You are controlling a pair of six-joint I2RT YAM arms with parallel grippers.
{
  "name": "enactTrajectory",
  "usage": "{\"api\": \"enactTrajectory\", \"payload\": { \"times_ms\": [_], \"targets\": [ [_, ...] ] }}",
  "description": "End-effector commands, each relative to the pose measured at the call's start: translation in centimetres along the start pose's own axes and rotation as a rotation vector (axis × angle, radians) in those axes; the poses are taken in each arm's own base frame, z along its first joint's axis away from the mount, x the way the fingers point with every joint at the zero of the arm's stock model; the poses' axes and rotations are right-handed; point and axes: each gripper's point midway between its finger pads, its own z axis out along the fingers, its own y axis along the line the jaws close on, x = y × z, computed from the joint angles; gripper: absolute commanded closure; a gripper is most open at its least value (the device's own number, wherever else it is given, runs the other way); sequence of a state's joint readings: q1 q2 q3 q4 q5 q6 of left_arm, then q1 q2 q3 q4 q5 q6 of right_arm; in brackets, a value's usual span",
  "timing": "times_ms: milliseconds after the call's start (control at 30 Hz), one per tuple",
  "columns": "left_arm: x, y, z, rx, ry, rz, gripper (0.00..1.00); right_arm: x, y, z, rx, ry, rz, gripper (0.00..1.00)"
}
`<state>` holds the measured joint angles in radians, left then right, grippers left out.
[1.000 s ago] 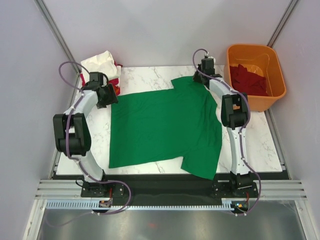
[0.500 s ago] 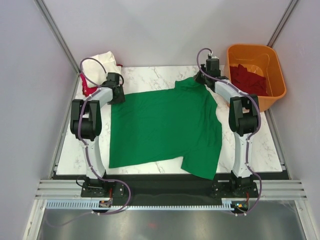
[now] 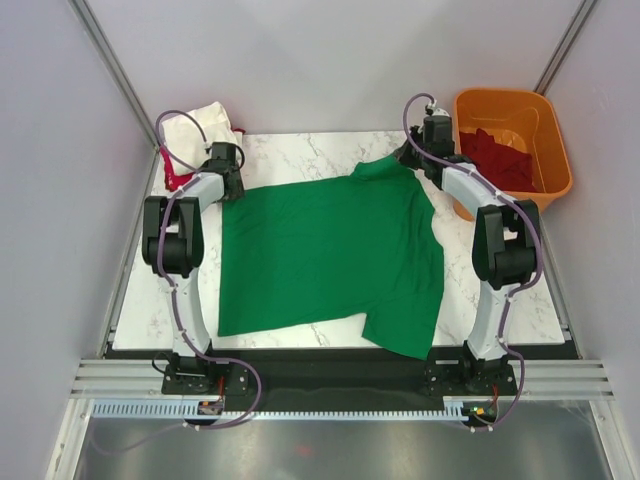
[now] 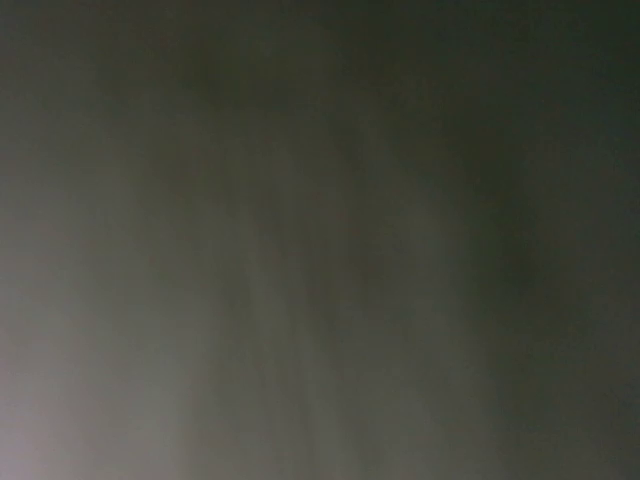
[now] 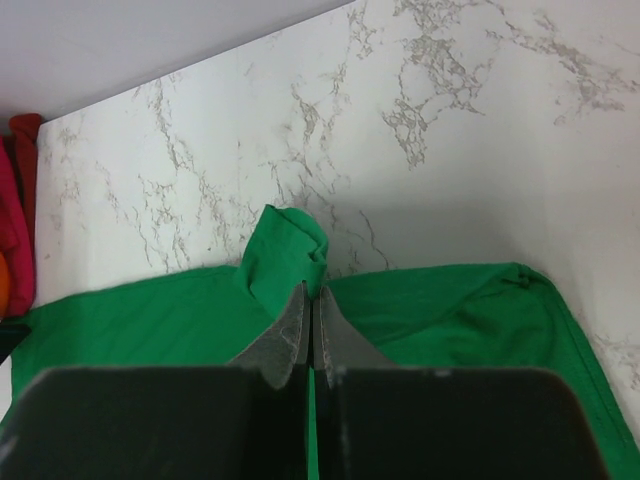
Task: Fold and stack the t-shirts
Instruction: Fold the tshirt
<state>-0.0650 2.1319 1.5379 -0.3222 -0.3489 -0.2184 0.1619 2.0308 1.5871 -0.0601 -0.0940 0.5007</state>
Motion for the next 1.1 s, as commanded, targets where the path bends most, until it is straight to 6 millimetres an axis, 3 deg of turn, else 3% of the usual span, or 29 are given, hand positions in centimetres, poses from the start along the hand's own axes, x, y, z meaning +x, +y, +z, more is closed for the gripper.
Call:
{"api": "enactTrajectory", "payload": {
  "times_ms": [0, 67, 133, 167, 200, 267, 300, 333, 600, 833, 967, 1067],
  "targets": [
    [-1.0, 0.3, 1.6, -0.021, -0.031, 0.025, 0.33, -3.1, 0.3, -2.6, -0.019, -0.077, -0.008, 1.00],
    [-0.4, 0.0, 2.3, -0.012, -0.016, 0.035, 0.36, -3.5, -0.2, -3.4, -0.015, -0.084, -0.005, 1.00],
    [-0.4, -0.2, 2.7, -0.010, -0.010, 0.042, 0.46, -3.4, -0.4, -3.7, -0.012, -0.083, -0.006, 1.00],
    [-0.3, -0.2, 2.8, -0.014, -0.006, 0.040, 0.52, -3.5, -0.5, -3.9, -0.010, -0.086, -0.002, 1.00],
    [-0.4, -0.1, 2.6, -0.016, -0.008, 0.035, 0.67, -3.6, -0.6, -4.0, -0.006, -0.088, -0.001, 1.00],
    [-0.4, 0.1, 2.4, -0.022, -0.010, 0.023, 0.77, -3.7, -0.5, -4.3, -0.008, -0.091, 0.001, 1.00],
    [-0.5, 0.2, 2.2, -0.022, -0.013, 0.015, 0.91, -3.8, -0.6, -4.3, -0.007, -0.093, 0.001, 1.00],
    [-0.3, 0.2, 2.1, -0.023, -0.009, 0.003, 0.94, -3.8, -0.6, -4.4, -0.007, -0.093, 0.000, 1.00],
    [-2.1, 1.0, -1.6, -0.014, -0.066, -0.046, 0.92, -3.6, -0.5, -4.5, -0.011, -0.087, 0.001, 1.00],
    [-4.0, 1.6, -4.5, 0.006, -0.122, -0.039, 0.90, -3.7, 0.9, -3.9, -0.083, -0.063, 0.015, 1.00],
    [-5.2, 1.8, -6.4, 0.024, -0.161, -0.048, 0.90, -3.9, 1.6, -4.4, -0.112, -0.060, 0.011, 1.00],
    [-5.0, 1.9, -7.2, 0.028, -0.166, -0.044, 0.90, -3.9, 1.9, -5.1, -0.119, -0.063, 0.013, 1.00]
  ]
}}
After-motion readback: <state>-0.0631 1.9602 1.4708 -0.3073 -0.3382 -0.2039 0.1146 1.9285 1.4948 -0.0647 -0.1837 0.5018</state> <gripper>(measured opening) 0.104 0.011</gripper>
